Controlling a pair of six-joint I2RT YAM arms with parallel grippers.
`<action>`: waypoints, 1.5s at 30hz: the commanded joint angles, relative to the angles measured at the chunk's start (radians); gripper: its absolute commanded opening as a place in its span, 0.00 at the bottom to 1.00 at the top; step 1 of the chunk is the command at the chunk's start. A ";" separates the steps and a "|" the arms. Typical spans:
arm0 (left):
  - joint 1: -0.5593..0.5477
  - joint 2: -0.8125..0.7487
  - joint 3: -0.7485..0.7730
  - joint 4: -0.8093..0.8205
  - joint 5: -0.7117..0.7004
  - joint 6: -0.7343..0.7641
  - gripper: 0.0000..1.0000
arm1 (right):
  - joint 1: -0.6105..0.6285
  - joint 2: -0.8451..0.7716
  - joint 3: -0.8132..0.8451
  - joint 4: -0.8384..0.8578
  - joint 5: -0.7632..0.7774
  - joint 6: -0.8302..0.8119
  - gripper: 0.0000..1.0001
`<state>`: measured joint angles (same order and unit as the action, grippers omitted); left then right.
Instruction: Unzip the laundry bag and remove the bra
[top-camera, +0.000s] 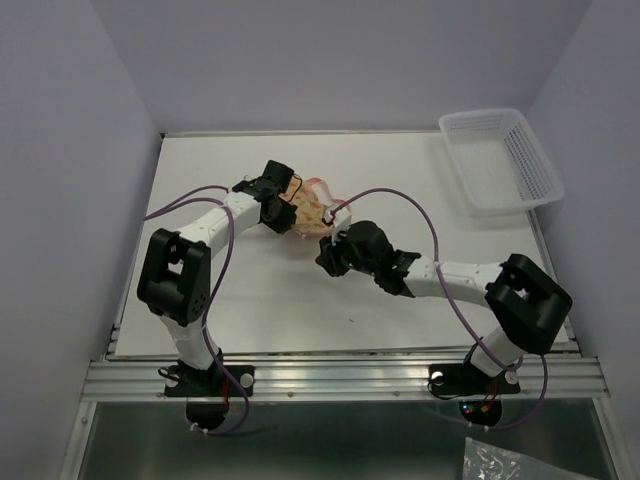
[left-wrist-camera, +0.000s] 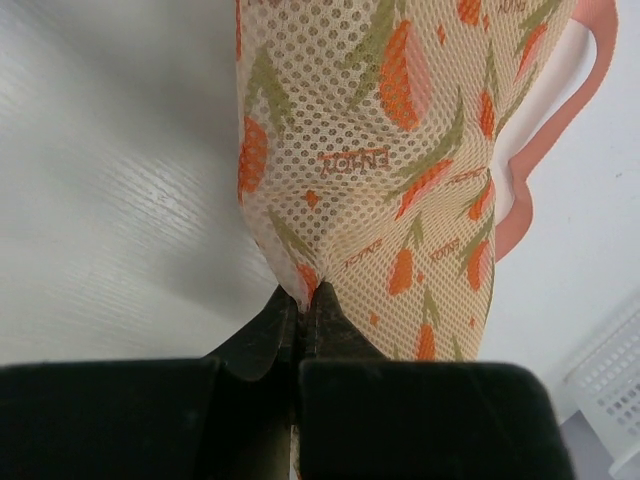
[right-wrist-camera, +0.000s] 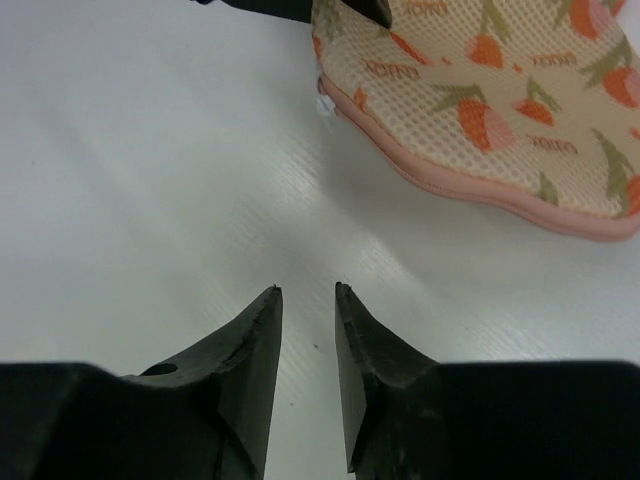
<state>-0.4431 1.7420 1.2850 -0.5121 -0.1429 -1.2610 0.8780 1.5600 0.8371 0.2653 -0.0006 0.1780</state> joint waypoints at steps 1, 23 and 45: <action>-0.003 -0.044 0.008 0.018 0.069 0.015 0.00 | 0.004 0.024 0.023 0.208 -0.058 -0.104 0.35; -0.032 -0.162 -0.082 0.024 0.120 -0.052 0.00 | 0.004 0.153 0.077 0.480 0.045 -0.117 0.49; -0.016 -0.091 -0.047 -0.023 0.034 -0.067 0.00 | 0.004 0.003 0.037 0.131 0.022 0.014 0.01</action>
<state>-0.4763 1.6356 1.2167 -0.4915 -0.0296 -1.3285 0.8780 1.6508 0.8768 0.4946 0.0784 0.1707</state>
